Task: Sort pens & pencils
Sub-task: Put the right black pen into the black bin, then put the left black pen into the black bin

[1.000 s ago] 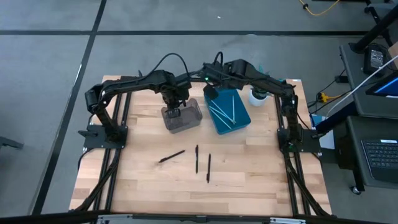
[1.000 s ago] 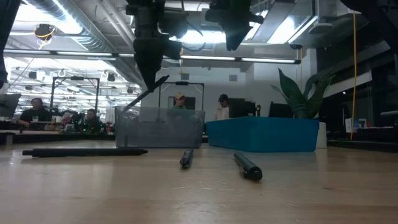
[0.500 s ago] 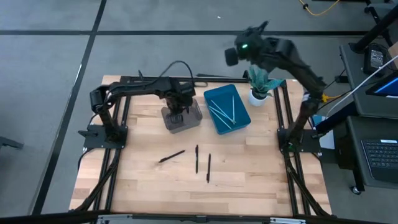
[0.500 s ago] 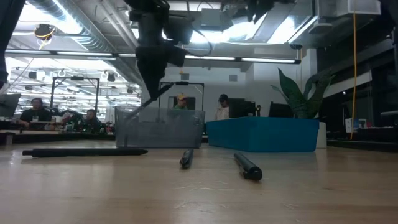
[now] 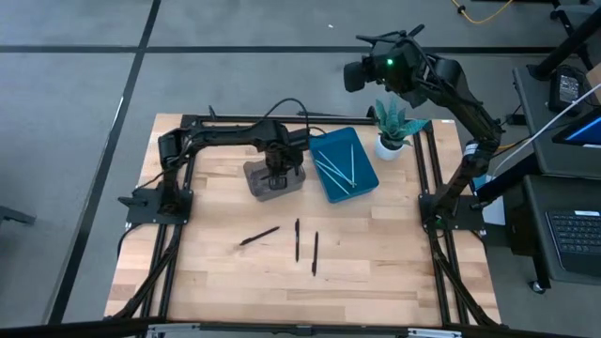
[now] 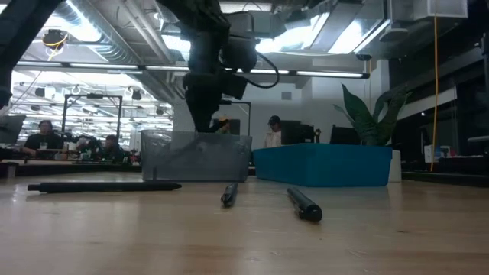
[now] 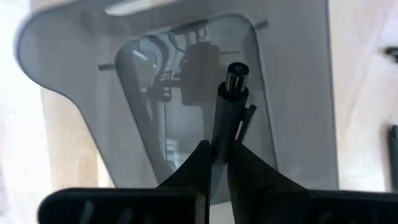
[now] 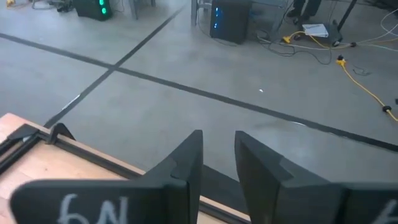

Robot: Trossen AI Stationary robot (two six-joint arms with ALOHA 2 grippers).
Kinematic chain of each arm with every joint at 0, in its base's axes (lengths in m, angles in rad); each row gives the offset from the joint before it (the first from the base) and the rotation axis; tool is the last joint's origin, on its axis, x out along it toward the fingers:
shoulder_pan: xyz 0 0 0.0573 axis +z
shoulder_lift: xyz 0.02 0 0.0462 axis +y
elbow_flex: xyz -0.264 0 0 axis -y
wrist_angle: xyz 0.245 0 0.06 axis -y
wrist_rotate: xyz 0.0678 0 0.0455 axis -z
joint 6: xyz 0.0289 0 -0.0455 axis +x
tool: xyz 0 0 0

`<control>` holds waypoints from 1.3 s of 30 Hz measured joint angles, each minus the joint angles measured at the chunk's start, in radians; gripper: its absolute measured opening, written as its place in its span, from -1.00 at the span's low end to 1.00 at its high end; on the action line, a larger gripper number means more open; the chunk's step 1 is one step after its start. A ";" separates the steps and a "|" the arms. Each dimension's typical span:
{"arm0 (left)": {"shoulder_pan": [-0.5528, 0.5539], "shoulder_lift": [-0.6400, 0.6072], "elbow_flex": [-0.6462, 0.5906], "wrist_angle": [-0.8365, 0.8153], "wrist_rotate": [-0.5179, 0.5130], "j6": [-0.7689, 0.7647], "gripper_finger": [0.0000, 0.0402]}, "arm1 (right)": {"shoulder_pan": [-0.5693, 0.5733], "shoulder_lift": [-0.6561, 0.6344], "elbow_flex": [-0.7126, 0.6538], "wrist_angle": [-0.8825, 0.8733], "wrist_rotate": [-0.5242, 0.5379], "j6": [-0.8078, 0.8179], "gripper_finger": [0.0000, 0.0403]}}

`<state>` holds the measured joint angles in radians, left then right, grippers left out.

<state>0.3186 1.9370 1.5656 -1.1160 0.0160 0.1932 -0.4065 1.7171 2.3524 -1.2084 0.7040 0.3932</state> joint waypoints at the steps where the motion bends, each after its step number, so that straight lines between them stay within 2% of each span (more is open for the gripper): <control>1: 0.002 0.007 0.007 0.000 0.001 0.000 -0.88 | 0.000 0.001 -0.001 -0.002 -0.001 -0.002 -0.53; 13: 0.019 0.022 0.009 0.003 0.046 0.002 -0.88 | 0.000 0.001 -0.001 -0.002 0.000 -0.017 -0.53; 20: 0.025 0.022 0.009 0.022 0.053 0.001 -0.53 | 0.000 0.001 -0.001 -0.003 0.000 -0.033 -0.53; 28: 0.028 0.019 0.009 0.019 0.048 -0.002 -0.47 | 0.000 0.001 -0.001 -0.051 0.002 -0.031 -0.53; 33: 0.027 -0.044 0.009 -0.061 0.024 -0.006 -0.46 | -0.003 0.001 -0.001 -0.061 0.010 -0.031 -0.53; 39: -0.025 -0.192 0.009 -0.130 -0.002 -0.090 -0.48 | -0.038 0.001 0.000 -0.044 0.055 -0.036 -0.53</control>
<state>0.2939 1.7454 1.5742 -1.2460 0.0141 0.1028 -0.4441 1.7184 2.3520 -1.2520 0.7590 0.3570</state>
